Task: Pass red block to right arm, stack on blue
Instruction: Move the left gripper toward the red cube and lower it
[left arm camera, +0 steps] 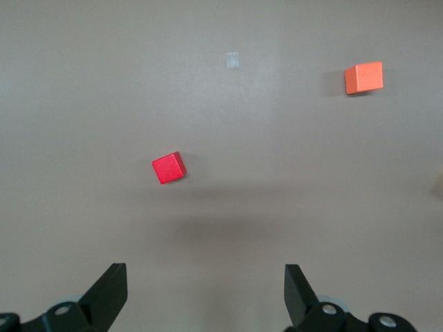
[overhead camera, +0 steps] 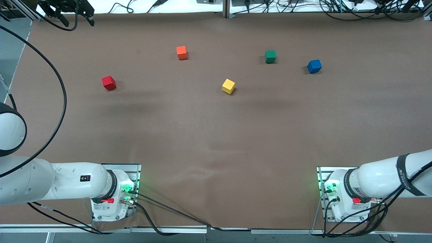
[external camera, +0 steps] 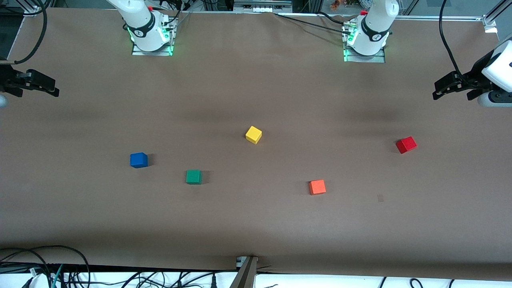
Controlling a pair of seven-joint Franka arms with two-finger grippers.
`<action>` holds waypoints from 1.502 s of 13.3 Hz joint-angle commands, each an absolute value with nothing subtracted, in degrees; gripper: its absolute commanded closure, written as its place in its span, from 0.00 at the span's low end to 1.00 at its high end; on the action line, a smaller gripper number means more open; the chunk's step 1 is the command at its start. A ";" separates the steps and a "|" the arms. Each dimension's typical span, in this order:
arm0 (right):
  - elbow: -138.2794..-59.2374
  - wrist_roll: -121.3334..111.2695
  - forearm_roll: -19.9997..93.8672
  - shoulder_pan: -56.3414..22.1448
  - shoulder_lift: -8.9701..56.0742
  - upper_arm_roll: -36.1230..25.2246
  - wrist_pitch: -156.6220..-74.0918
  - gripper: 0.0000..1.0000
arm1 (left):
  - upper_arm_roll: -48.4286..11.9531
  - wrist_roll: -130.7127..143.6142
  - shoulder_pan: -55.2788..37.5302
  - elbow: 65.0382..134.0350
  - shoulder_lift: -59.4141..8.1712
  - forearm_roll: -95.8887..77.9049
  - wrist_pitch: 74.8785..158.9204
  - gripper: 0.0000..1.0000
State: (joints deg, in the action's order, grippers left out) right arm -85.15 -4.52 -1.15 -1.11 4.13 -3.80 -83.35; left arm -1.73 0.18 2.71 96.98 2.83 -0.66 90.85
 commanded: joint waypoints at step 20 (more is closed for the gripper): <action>-84.81 -5.01 -0.18 -0.88 3.96 -3.78 -82.97 0.00 | 0.69 -0.44 2.90 93.08 -6.41 0.35 88.77 0.00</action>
State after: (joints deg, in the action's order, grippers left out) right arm -85.15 -4.52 -1.10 -1.11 4.13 -3.80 -83.35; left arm -0.67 0.14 2.90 96.39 -4.33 -0.53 89.89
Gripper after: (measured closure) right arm 0.000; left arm 0.000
